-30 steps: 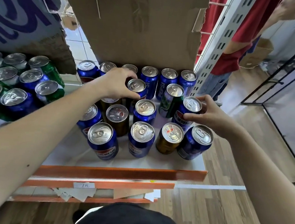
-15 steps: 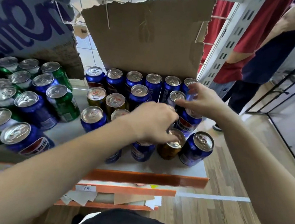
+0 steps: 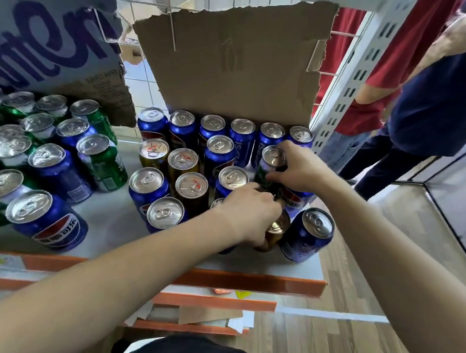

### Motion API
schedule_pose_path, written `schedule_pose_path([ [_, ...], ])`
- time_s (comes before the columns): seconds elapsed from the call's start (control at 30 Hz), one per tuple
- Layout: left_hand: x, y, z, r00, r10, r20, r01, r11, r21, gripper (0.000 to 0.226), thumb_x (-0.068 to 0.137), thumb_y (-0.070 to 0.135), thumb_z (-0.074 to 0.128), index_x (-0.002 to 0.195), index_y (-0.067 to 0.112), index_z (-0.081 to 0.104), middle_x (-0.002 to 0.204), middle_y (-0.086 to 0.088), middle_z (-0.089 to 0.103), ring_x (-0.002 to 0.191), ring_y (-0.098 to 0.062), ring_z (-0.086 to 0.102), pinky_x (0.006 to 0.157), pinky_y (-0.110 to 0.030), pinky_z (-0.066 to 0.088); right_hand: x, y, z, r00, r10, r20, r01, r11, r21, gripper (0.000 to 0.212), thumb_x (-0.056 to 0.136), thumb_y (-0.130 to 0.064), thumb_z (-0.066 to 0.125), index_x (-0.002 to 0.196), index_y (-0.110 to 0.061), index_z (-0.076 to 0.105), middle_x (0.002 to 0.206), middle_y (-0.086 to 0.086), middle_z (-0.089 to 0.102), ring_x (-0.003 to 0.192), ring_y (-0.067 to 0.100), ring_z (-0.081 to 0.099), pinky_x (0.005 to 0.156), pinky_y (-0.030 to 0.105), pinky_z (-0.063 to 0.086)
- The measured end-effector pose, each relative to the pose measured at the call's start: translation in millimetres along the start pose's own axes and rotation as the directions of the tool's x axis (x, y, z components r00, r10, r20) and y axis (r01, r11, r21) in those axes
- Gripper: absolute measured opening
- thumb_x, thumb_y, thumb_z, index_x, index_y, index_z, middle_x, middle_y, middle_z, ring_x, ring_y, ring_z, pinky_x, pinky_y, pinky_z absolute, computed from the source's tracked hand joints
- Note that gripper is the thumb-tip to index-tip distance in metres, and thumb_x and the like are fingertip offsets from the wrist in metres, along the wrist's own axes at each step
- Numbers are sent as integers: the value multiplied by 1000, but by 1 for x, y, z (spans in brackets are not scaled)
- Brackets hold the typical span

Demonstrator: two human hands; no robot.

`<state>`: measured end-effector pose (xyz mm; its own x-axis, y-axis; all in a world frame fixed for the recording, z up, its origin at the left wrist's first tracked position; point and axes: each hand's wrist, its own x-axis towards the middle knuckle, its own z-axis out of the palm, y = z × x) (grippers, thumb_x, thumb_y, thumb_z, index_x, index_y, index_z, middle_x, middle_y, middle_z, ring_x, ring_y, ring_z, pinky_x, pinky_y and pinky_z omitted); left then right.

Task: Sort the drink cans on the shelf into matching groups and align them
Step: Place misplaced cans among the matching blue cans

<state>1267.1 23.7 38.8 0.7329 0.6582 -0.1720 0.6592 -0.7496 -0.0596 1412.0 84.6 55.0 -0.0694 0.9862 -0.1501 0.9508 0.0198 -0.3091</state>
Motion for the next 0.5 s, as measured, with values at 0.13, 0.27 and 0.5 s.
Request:
schedule_pose_path([
  [0.13,2,-5,3,1000,16,3,-15,999,-37,71,80,48,71,137,15,44,126,-6,60,112,-30,57,96,-36,41,-12,-6,-27,993,-77,-86,96,963,253,67,78,-31,81,135,-15,50,122,0,60,113,19,57,94,32,46],
  [0.27,6,-6,7,999,-18,50,26,988,-149,64,73,45,78,123,18,50,123,-4,58,106,-31,60,86,-39,49,-26,-8,-57,970,-149,-191,234,784,574,62,79,-16,81,133,-16,51,121,0,64,113,13,62,105,37,47],
  [0.5,-1,-12,-14,998,-54,-18,38,867,-498,50,59,31,87,89,17,50,94,-1,62,82,-22,62,68,-35,53,-58,-15,-89,930,-168,-326,366,370,854,67,79,-15,71,140,-9,45,121,11,66,111,25,66,95,38,53],
])
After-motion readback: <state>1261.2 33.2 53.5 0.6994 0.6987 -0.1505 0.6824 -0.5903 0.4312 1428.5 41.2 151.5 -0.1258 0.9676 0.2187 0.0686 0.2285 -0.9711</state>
